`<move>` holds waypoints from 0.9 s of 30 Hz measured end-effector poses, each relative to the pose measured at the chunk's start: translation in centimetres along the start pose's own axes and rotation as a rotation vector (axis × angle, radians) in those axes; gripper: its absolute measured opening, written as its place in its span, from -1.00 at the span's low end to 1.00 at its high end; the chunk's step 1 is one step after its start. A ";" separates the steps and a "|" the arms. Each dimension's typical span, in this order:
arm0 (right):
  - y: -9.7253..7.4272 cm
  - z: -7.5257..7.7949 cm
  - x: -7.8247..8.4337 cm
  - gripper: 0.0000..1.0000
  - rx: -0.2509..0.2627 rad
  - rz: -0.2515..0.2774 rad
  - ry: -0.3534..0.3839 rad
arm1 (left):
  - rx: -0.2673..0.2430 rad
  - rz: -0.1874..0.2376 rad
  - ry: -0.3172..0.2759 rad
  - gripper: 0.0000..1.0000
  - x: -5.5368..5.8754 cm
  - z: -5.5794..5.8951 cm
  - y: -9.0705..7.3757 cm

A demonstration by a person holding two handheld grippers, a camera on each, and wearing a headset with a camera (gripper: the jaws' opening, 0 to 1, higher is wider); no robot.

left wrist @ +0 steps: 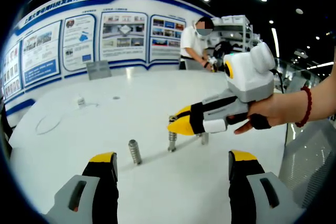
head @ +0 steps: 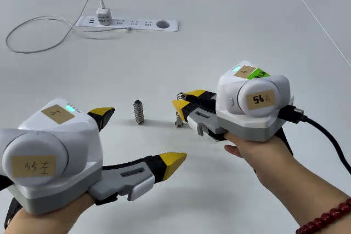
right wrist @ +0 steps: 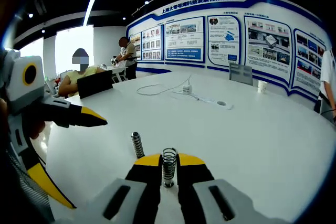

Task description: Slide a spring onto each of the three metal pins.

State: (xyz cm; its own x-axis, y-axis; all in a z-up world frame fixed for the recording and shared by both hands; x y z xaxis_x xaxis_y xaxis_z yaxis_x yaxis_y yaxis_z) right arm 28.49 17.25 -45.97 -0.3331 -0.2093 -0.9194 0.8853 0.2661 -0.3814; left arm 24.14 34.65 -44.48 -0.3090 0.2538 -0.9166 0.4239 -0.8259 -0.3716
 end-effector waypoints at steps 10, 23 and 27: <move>0.4 -0.1 1.0 -0.77 -0.003 -0.035 0.021 | 0.002 -0.002 -0.007 0.76 0.1 0.0 0.0; 0.7 -0.4 1.8 -0.76 -0.010 -0.071 0.029 | 0.006 0.000 -0.011 0.74 0.1 0.1 0.0; 0.8 -0.4 2.1 -0.76 -0.010 -0.077 0.029 | 0.006 0.002 -0.011 0.74 0.1 0.1 0.0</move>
Point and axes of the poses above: the centre of the closed fingertips' face, and the gripper's own axes: y roughly forward along the fingers, z roughly to its right, x roughly out of its underside, the point moved 10 cm from there along -y, roughly backward along the fingers, and after that the axes turned 13 degrees about x, right-handed, at the moved point
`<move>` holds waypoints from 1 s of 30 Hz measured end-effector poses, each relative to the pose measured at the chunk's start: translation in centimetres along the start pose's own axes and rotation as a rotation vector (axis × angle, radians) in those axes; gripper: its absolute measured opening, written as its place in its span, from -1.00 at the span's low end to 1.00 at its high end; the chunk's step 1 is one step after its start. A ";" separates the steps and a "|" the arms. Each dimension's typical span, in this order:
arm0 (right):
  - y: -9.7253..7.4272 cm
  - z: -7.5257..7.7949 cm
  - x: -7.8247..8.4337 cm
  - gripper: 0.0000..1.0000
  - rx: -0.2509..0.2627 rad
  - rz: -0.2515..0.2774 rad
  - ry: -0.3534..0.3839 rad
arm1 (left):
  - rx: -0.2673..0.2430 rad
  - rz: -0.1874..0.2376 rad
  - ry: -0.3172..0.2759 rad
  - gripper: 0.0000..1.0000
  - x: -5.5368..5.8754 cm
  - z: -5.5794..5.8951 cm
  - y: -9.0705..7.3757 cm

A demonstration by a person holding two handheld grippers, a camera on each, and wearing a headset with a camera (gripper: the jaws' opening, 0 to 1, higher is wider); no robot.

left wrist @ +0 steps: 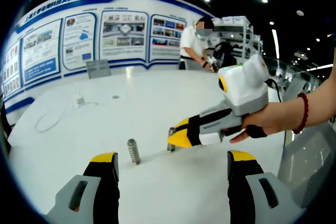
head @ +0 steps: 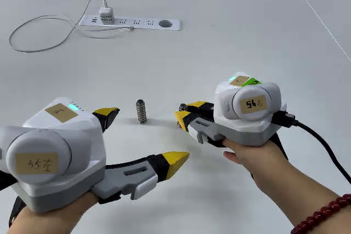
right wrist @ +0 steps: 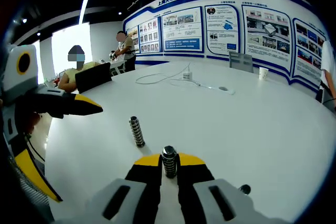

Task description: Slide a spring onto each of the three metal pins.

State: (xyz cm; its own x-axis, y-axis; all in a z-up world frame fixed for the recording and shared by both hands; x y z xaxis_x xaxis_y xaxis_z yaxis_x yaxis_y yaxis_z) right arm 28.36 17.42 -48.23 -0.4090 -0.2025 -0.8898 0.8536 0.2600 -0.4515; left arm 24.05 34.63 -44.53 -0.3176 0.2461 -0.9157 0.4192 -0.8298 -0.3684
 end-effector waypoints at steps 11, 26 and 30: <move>0.0 -0.2 0.3 -0.62 -0.017 -0.006 0.021 | 0.000 0.002 0.006 0.71 0.0 0.0 0.0; -3.1 1.1 -1.9 -0.45 -0.015 0.029 0.074 | 0.003 0.027 0.022 0.63 -0.4 0.1 -0.1; -4.0 2.0 -2.1 -0.42 -0.011 0.024 0.091 | 0.006 0.025 0.025 0.62 -0.4 0.2 0.0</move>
Point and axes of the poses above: the centre of the closed fingertips' face, and the gripper's own axes: y roughly forward along the fingers, z roughly to its right, x roughly out of its underside, the point moved 10 cm from there along -y, roughly backward along the fingers, and after that the axes turned 13 degrees about x, right-handed, at the moved point
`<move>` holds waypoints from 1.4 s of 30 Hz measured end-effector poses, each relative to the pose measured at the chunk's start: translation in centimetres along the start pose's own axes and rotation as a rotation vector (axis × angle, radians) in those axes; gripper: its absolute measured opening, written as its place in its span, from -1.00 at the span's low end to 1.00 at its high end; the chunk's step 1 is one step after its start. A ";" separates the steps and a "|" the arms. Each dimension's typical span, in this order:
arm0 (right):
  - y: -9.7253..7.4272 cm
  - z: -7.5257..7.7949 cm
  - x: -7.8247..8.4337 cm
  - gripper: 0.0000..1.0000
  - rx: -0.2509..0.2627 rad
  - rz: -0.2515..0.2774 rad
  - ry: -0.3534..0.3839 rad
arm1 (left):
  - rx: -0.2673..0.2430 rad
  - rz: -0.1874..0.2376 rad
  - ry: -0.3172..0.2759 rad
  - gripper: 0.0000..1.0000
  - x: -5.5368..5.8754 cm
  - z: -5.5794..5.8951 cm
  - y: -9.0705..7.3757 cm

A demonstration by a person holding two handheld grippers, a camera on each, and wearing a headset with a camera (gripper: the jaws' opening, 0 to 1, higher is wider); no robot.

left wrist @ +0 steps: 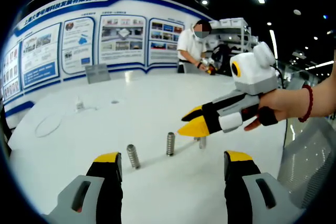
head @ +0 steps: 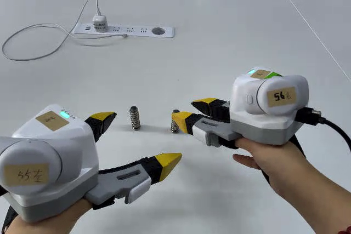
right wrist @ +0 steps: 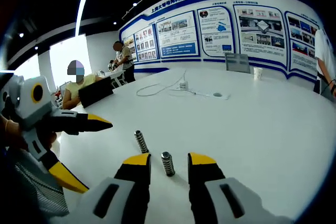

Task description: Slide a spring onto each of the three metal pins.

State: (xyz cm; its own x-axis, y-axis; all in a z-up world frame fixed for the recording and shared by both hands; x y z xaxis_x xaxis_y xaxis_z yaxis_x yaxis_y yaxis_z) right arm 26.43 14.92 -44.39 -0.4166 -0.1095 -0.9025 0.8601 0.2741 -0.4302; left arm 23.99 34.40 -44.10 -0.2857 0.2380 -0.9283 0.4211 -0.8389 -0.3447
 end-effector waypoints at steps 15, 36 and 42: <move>-3.9 2.9 0.1 -0.25 0.016 -0.024 -0.038 | 0.050 -0.029 0.028 0.50 -0.5 0.9 1.5; -7.5 5.6 2.4 -0.22 0.023 -0.054 -0.021 | 0.137 -0.092 0.072 0.10 -0.7 2.2 5.8; -7.7 5.9 3.2 -0.21 0.006 -0.058 -0.012 | 0.142 -0.112 0.104 0.00 -0.3 2.3 7.2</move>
Point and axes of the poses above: the centre of the closed fingertips' face, and the gripper's own axes: y roughly forward along the fingers, z roughly to its right, x roughly out of its underside, the point moved 10 cm from there along -y, roughly backward along the fingers, and after that the axes turned 13 degrees about x, right-handed, at the moved point
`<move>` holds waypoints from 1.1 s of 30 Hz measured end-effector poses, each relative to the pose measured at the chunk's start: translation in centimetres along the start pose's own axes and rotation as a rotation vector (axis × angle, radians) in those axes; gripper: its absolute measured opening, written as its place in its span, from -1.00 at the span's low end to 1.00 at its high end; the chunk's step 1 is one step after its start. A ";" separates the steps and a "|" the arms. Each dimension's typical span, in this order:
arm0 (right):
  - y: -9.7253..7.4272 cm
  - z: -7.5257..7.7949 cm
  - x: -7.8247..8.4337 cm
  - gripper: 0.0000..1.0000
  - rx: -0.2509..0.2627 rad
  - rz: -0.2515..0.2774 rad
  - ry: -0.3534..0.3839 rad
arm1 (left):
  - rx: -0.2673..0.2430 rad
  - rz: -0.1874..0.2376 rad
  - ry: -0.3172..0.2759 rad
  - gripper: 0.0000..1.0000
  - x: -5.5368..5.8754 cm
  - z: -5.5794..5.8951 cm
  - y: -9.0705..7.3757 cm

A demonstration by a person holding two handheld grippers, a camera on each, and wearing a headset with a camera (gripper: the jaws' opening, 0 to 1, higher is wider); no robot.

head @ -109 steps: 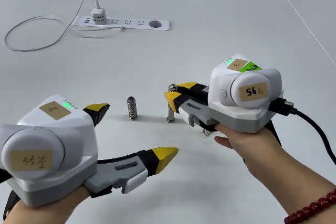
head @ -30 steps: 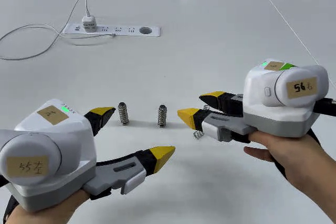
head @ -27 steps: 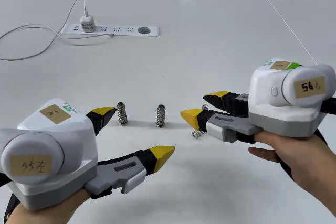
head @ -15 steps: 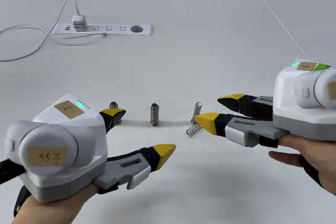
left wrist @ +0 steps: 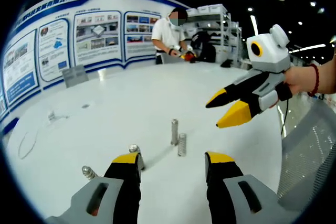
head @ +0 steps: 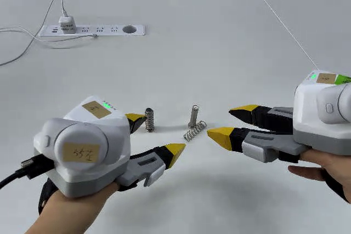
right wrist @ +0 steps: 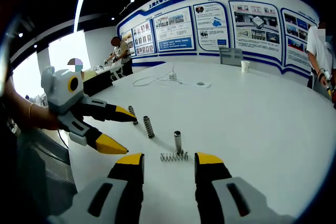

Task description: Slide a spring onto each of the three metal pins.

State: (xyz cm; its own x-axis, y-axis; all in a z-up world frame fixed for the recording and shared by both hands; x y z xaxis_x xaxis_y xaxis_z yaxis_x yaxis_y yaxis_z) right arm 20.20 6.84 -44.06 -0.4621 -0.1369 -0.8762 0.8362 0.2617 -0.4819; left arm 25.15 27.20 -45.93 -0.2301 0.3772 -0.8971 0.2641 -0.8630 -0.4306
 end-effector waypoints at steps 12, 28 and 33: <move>-0.4 0.6 1.2 -0.18 -0.014 -0.009 -0.001 | 0.037 -0.021 0.009 -0.28 0.5 -0.2 2.8; -0.9 0.8 2.3 -0.19 0.007 -0.029 0.054 | 0.068 -0.065 -0.013 -0.55 1.5 -0.6 5.7; -0.8 0.8 2.4 -0.19 0.003 -0.030 0.060 | 0.070 -0.080 -0.010 -0.60 1.6 -0.7 6.3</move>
State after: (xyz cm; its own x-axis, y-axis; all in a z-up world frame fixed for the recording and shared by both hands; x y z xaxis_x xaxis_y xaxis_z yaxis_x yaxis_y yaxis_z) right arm 18.69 5.53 -45.76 -0.5042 -0.0869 -0.8592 0.8223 0.2556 -0.5084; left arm 27.13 22.59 -50.18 -0.2572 0.4427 -0.8590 0.1782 -0.8519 -0.4924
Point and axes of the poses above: the centre of the closed fingertips' face, and the gripper's own axes: y roughly forward along the fingers, z roughly to its right, x roughly out of its underside, the point moved 10 cm from there along -y, roughly backward along the fingers, and after that the axes turned 13 degrees about x, right-handed, at the moved point
